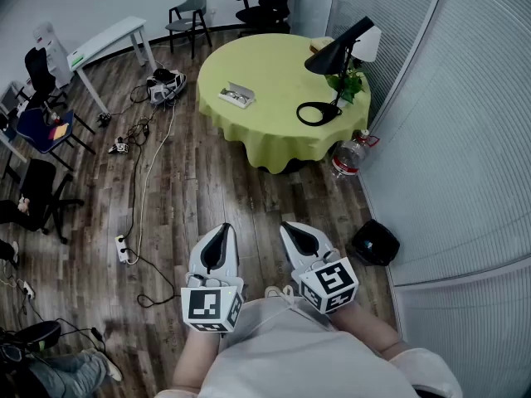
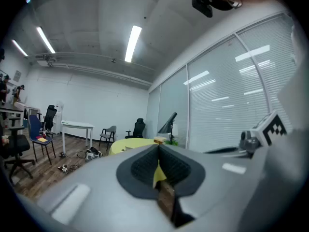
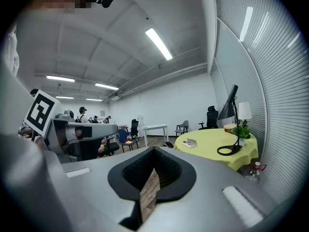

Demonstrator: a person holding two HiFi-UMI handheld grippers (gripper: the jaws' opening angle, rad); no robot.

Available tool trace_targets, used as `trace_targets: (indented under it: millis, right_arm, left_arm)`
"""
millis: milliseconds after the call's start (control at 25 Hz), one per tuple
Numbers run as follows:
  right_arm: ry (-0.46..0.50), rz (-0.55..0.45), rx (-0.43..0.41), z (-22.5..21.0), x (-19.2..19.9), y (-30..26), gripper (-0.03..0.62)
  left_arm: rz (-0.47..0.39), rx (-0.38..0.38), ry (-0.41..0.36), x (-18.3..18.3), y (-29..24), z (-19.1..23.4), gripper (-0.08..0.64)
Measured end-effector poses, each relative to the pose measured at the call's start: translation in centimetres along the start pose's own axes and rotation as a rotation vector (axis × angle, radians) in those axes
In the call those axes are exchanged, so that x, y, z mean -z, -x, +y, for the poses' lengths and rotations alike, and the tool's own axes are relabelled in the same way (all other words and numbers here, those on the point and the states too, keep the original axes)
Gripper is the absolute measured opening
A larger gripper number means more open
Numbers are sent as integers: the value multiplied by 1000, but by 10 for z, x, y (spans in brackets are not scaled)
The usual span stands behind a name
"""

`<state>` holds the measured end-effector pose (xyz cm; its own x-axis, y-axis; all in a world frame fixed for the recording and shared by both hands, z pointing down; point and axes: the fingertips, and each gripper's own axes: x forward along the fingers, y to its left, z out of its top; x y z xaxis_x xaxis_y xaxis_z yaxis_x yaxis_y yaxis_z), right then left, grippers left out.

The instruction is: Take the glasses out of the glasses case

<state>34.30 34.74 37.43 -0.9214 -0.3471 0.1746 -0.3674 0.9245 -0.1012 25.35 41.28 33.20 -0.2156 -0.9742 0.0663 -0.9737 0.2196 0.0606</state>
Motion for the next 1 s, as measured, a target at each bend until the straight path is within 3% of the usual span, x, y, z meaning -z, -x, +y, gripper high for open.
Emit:
trace_targets:
  millis: [600,800,1000]
  right_arm:
    - [-37,38,-20,-22,14,-14,0]
    - [-57,66,-30,-38,25,-29,0]
    - [-79,103,-45,-48,36,-59,0]
  left_arm:
    - [60,-13,7,19,-25,2,7]
    - [87,-48,13,30,-39,11,6]
    - [117,-111,39,42,-52,47,6]
